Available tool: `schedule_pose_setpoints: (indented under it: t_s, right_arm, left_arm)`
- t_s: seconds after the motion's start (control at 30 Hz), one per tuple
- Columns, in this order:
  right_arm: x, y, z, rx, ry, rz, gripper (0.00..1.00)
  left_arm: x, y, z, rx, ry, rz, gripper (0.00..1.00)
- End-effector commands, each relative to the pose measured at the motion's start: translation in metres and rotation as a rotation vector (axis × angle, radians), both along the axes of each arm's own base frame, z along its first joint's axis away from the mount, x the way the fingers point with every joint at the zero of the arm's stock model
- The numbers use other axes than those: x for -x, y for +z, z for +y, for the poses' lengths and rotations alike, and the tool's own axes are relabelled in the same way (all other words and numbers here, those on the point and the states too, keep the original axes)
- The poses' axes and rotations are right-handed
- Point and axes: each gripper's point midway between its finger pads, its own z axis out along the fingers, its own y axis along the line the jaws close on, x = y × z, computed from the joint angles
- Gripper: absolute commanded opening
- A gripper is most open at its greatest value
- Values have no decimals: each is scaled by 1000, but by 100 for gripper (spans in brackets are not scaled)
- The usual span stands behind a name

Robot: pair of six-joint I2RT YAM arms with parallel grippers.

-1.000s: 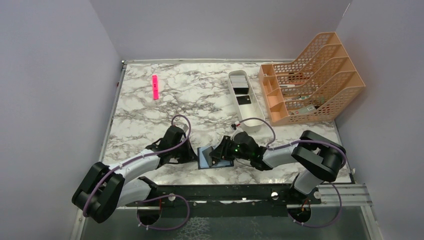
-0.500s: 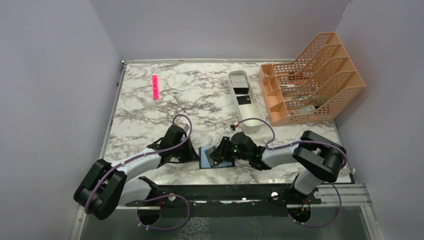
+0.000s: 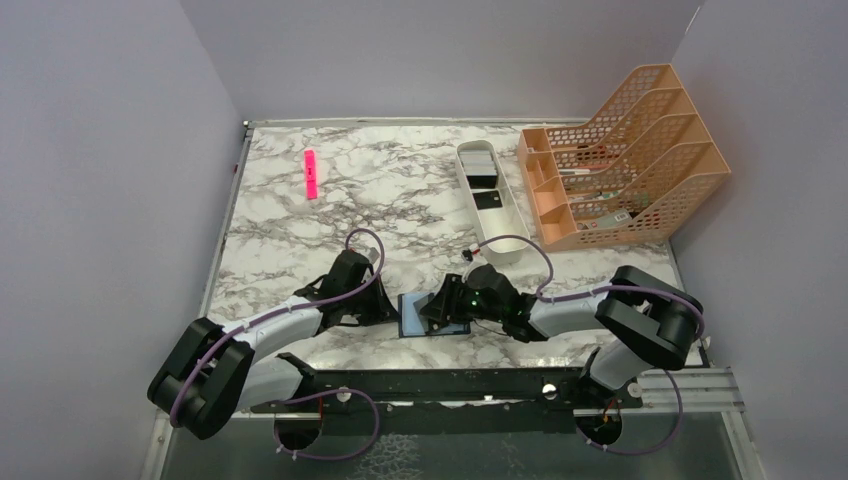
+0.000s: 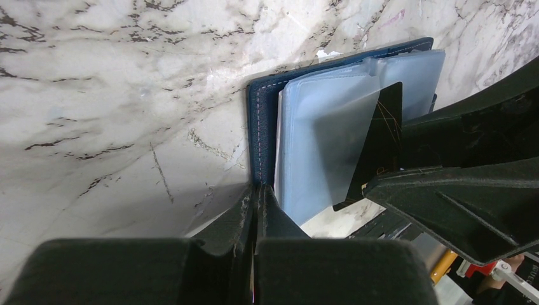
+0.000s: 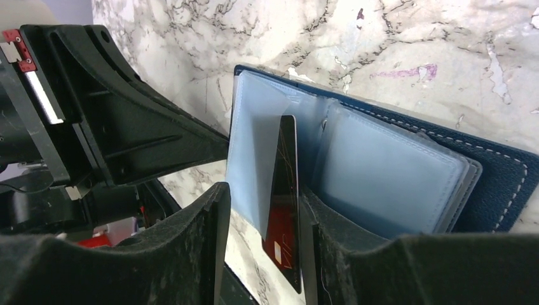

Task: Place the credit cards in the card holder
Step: Insert the credit card into the card holder.

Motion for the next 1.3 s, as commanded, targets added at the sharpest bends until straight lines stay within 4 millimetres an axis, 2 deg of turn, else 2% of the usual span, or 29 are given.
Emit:
schedule_pose_setpoints:
  t_s: [0.0, 0.17, 0.3, 0.37, 0.53, 0.77, 0.8, 1.13, 1.27]
  right_arm:
    - [2, -3, -12, 37, 9, -4, 47]
    - [-7, 3, -25, 48, -13, -34, 44]
    - [-6, 6, -25, 39, 13, -40, 39]
    - [-5, 5, -23, 30, 21, -32, 31]
    - [-3, 2, -20, -29, 8, -10, 2]
    - [-13, 4, -21, -121, -77, -39, 1]
    - [-14, 6, -21, -176, -99, -45, 1]
    - [-22, 7, -30, -196, -187, -35, 1]
    - [-23, 9, -23, -227, -182, -29, 1]
  left_arm:
    - [6, -8, 5, -19, -2, 14, 0]
    - [6, -7, 6, -22, -1, 9, 0]
    - [6, -6, 5, -20, -3, 10, 0]
    - [6, -5, 5, -17, -2, 11, 0]
    - [8, -3, 4, -1, 6, 12, 0]
    - [9, 1, 2, 27, 24, 14, 0]
    - [10, 1, 1, 39, 35, 17, 0]
    - [14, -1, -2, 66, 42, 23, 0]
    - [16, 0, -4, 83, 48, 23, 0]
